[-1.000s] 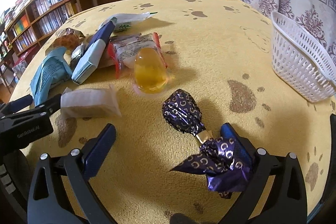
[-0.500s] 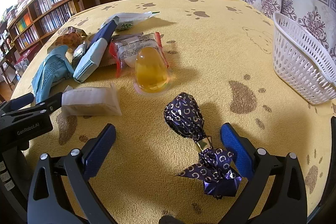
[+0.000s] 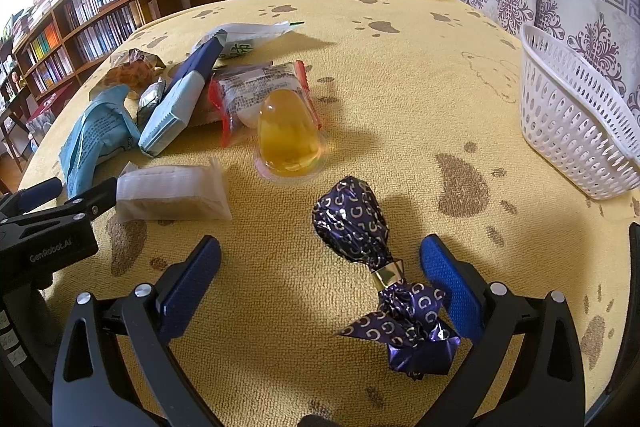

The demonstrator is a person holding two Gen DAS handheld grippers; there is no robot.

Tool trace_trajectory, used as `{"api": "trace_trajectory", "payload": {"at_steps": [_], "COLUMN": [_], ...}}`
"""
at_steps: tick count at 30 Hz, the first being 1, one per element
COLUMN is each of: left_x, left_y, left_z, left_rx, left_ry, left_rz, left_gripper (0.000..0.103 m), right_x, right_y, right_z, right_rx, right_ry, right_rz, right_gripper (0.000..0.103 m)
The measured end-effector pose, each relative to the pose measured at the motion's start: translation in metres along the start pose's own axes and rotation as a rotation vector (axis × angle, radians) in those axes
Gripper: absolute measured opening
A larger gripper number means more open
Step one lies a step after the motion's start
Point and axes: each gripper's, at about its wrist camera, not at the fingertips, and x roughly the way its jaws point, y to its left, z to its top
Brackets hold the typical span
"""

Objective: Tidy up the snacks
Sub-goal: 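Position the open right gripper around the purple-wrapped candy, then close the right gripper on the purple candy while the left tool approaches the blue chip bag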

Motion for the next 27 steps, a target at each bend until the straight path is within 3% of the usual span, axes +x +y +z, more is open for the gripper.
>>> {"api": "trace_trajectory", "payload": {"at_steps": [27], "left_x": [-0.0042], "left_y": [0.0008], "left_z": [-0.0019], "left_rx": [0.013], "left_ry": [0.007], "left_rz": [-0.023], "left_gripper": [0.098], "right_x": [-0.0007], "right_y": [-0.0004], "right_z": [-0.0010], "right_rx": [-0.006], "right_ry": [-0.001], "right_rz": [-0.010], "right_gripper": [0.101]}}
